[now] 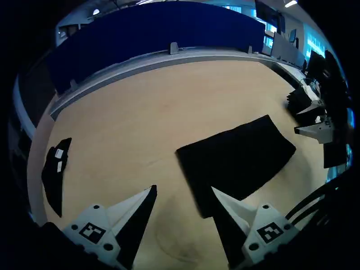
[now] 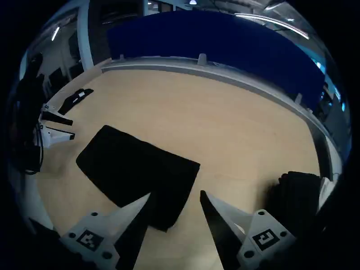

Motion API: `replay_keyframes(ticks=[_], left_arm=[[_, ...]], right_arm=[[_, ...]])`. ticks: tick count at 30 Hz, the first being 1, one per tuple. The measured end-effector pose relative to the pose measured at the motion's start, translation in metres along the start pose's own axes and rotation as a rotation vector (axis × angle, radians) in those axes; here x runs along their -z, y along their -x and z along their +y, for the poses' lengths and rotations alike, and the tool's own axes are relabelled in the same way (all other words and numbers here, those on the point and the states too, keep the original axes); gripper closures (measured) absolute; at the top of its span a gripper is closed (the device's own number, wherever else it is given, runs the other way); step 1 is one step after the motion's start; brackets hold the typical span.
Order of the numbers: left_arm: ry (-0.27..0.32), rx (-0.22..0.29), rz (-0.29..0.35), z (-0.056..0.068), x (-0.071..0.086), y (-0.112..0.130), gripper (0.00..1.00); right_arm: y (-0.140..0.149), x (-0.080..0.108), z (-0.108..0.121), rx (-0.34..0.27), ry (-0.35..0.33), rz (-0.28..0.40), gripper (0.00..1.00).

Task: Fold towel

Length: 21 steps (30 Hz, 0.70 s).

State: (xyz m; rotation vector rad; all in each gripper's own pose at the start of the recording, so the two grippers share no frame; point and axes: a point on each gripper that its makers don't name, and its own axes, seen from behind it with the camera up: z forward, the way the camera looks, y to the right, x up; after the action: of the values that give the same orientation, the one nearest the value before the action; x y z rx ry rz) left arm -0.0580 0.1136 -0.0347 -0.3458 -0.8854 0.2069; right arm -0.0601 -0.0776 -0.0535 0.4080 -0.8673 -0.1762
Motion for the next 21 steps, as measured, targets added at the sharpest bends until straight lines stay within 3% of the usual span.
replay_keyframes(ticks=[11,21], left_arm=[[-0.029,0.065,-0.009,-0.003,0.023,0.029,0.21],[-0.052,0.108,0.000,-0.004,0.045,0.041,0.21]], right_arm=[[0.021,0.017,-0.005,0.020,-0.002,-0.013,0.25],[0.036,0.016,-0.013,0.088,-0.047,-0.048,0.25]])
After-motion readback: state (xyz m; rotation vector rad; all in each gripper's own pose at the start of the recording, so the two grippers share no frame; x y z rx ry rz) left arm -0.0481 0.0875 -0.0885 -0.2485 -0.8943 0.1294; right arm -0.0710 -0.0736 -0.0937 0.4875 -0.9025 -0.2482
